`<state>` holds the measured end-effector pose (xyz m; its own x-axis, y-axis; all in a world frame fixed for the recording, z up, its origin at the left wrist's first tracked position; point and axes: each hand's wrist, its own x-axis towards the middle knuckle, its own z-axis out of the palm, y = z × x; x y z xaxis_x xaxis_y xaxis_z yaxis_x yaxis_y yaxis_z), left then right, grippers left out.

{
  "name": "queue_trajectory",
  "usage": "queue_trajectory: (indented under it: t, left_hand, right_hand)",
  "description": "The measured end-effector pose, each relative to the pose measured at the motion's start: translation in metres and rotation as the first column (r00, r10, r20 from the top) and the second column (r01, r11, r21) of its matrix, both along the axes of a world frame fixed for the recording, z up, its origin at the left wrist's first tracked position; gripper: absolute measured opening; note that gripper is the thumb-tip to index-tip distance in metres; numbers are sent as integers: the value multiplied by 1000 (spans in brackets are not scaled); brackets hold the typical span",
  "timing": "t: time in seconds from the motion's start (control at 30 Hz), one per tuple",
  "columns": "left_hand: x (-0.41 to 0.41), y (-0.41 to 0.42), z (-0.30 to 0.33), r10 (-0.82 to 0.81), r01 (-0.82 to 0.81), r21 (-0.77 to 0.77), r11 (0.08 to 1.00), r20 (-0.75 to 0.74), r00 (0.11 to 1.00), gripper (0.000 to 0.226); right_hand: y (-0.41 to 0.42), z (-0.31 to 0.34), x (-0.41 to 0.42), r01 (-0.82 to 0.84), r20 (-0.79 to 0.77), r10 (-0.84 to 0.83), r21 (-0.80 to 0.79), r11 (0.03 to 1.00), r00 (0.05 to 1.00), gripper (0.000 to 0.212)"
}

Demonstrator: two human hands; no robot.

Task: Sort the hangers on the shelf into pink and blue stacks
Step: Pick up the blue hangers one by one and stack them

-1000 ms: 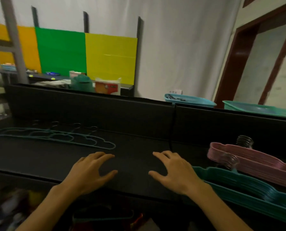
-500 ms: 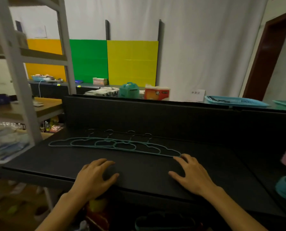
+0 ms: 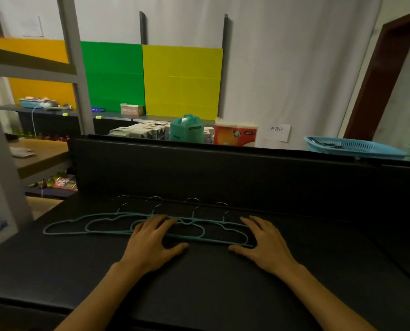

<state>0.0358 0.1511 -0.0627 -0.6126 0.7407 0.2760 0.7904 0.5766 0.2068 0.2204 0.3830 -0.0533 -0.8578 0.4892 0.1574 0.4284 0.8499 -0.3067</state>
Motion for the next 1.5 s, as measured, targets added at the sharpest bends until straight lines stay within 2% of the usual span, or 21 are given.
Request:
queue_trajectory:
  t: [0.1, 0.3, 0.5, 0.63, 0.83, 0.97, 1.23, 1.5]
  left_hand:
    - [-18, 13, 0, -67, 67, -15, 998, 26, 997, 99]
    - [-31, 35, 4, -151, 162, -90, 983, 113, 982, 93]
    - [-33, 37, 0, -205, 208, -21, 978, 102, 973, 94]
    - [-35, 36, -3, -215, 215, 14, 977, 85, 973, 100]
    - [-34, 33, -4, -223, 221, 62, 973, 19, 975, 98]
    - [-33, 30, -6, -215, 220, 127, 967, -56, 975, 90]
    - [-19, 24, -5, -313, 327, 159, 932, -105, 944, 85]
    - [24, 27, -3, -499, 517, 75, 853, -174, 849, 80]
  right_hand:
    - [6, 0, -19, -45, 16, 46, -93, 995, 999, 94]
    - [12, -3, -31, -145, -8, 145, -87, 986, 989, 94]
    - [11, -7, -28, -140, -109, 129, -97, 985, 986, 86]
    - [8, -7, -27, -151, -174, 146, -16, 988, 974, 92]
    - [2, -10, -25, -96, -153, 121, 162, 982, 981, 91]
    - [-8, -9, -18, -49, -144, 94, 288, 956, 985, 82]
    - [-49, -6, 17, 92, -196, -27, 331, 939, 980, 77]
    - [-80, -12, 87, 214, -193, -150, 375, 902, 970, 76]
